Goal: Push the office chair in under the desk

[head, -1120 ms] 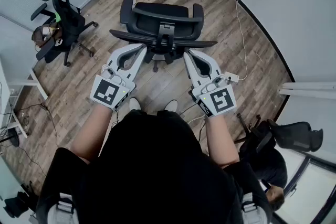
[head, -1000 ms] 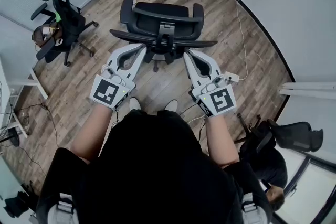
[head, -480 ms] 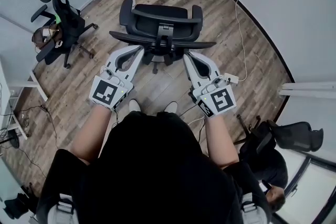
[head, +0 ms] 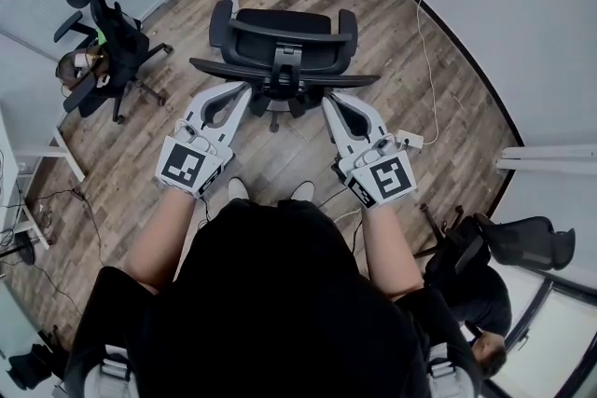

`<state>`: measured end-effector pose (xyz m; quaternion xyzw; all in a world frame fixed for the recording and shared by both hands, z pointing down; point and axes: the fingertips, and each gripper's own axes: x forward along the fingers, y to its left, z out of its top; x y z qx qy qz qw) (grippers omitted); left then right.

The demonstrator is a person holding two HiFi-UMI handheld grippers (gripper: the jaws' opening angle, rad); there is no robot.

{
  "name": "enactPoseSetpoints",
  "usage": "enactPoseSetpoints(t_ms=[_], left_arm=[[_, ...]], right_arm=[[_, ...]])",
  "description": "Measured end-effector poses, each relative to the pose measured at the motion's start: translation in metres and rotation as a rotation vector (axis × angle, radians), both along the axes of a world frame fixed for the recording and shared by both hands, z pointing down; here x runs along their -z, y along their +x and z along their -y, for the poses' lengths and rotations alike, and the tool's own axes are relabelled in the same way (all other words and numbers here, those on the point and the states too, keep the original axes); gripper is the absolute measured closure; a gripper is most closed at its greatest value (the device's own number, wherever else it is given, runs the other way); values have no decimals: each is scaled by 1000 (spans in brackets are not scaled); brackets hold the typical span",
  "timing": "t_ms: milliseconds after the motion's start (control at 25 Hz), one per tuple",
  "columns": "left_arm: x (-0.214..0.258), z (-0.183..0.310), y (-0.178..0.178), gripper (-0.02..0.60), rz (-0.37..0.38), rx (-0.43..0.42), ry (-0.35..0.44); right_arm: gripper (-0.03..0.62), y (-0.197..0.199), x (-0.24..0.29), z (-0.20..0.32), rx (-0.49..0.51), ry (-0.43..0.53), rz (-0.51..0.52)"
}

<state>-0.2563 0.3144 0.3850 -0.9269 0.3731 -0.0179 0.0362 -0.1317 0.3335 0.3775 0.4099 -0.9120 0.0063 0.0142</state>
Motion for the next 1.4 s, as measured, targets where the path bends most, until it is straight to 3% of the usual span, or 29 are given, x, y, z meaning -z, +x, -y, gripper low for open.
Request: enactPoseSetpoints(t_ms=[240,560,760,920,1120,1280,1400], left_arm=[[-1,5,17,583,18,23,-1],[-27,13,37,547,75,71,-57],[-49,23,39,498,182,93,-85],[-66,38,28,445,281,62,-102],[-85,66,3,394,349,22,-154],[-102,88,-11,356,417,-48,-200],[-119,100,-17,347,511,-107,-208]], right_arm=[[589,21,-7,8,15,-20,1],[586,41,-45,22,105,-125,-66],[563,47,-79,33,187,-196,-185],[514,41,-98,47,258,-253,-256],[440,29,-121,68,289,-320,-339],[430,26,-142,86,298,-373,-441],[427,23,-159,92,339,-428,-524]])
